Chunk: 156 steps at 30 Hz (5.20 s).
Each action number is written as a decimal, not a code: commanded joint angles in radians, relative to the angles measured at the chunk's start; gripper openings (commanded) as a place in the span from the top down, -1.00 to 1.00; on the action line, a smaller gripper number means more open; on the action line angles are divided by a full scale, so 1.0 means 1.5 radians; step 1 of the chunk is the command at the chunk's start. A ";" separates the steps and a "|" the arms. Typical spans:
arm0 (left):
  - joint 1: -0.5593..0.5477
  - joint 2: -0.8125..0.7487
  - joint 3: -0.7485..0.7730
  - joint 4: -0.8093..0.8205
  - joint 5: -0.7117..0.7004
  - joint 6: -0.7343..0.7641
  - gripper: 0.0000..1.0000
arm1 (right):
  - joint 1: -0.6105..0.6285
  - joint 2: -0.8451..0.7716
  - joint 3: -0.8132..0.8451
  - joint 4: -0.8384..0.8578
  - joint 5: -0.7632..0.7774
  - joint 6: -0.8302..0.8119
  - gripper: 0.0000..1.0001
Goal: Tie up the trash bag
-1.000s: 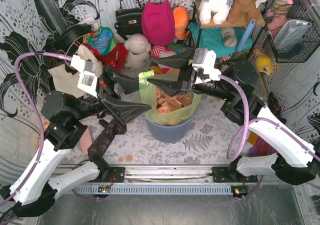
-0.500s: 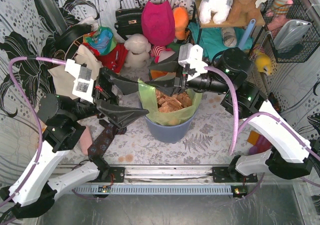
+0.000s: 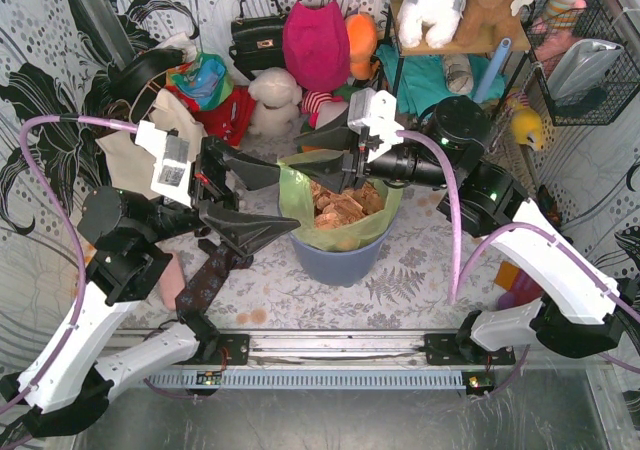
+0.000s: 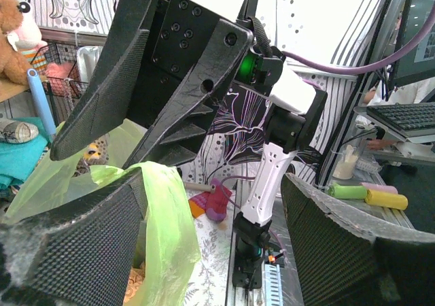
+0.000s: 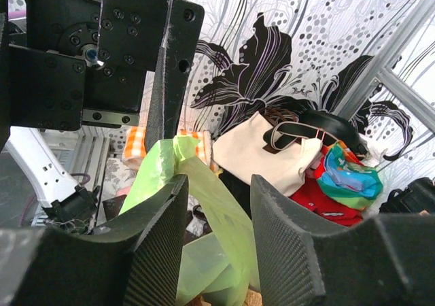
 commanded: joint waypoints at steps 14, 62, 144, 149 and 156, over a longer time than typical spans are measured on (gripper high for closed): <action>0.003 0.002 -0.012 0.012 -0.051 0.035 -0.76 | -0.004 -0.044 -0.006 0.013 -0.083 0.062 0.04; 0.004 0.066 0.021 0.010 -0.149 0.272 -0.94 | -0.004 -0.012 -0.015 0.092 -0.008 0.078 1.00; 0.005 -0.060 -0.191 0.149 -0.345 0.124 0.69 | -0.017 -0.291 -0.332 0.117 0.452 0.170 0.37; 0.005 -0.063 -0.191 0.143 -0.339 0.122 0.69 | -0.017 -0.253 -0.187 -0.106 0.527 0.224 -0.11; 0.005 -0.062 -0.192 0.144 -0.335 0.121 0.69 | -0.017 -0.031 0.198 -0.419 0.573 0.191 -0.22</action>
